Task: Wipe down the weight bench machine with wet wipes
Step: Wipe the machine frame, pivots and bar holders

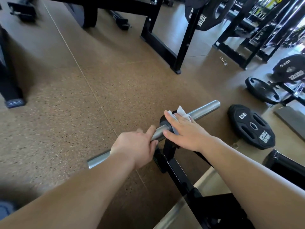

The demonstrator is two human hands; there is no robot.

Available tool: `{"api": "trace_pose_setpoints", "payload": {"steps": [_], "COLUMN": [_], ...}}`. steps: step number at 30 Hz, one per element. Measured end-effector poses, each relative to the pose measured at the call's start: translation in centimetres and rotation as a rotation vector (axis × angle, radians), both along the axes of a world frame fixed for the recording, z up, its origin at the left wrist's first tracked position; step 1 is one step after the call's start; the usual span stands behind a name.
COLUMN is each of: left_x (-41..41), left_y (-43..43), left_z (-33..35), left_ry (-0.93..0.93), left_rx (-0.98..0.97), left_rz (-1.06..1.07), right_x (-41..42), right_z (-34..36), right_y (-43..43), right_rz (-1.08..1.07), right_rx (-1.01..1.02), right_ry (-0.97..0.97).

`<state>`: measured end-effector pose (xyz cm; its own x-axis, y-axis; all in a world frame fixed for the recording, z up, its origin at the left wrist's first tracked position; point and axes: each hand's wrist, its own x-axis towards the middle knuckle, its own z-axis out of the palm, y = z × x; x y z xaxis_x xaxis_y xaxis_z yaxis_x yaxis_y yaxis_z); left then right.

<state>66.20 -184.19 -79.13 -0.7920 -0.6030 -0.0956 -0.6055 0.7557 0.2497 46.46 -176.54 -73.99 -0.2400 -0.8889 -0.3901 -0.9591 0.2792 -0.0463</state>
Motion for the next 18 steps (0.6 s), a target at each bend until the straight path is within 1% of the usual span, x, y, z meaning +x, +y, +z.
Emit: {"api": "trace_pose_setpoints", "payload": {"steps": [4, 8, 11, 14, 18], "left_x": [0.2, 0.4, 0.3, 0.2, -0.3], "left_y": [-0.2, -0.6, -0.3, -0.3, -0.8], "left_z": [0.0, 0.2, 0.3, 0.4, 0.9], "left_ry": [0.007, -0.005, -0.008, 0.007, -0.056], "left_rx": [0.027, 0.067, 0.087, 0.116, 0.151], "left_rz": [-0.004, 0.0, -0.007, 0.003, -0.006], "right_x": [0.7, 1.6, 1.5, 1.1, 0.8], "right_z": [1.5, 2.7, 2.5, 2.5, 3.2], "right_y": [2.5, 6.6, 8.4, 7.4, 5.0], "right_rz": [-0.137, -0.171, -0.194, -0.215, -0.219], "right_rx": [-0.028, -0.092, -0.209, -0.33, -0.386], "right_ry": [-0.066, 0.011, 0.062, 0.082, 0.066]}}
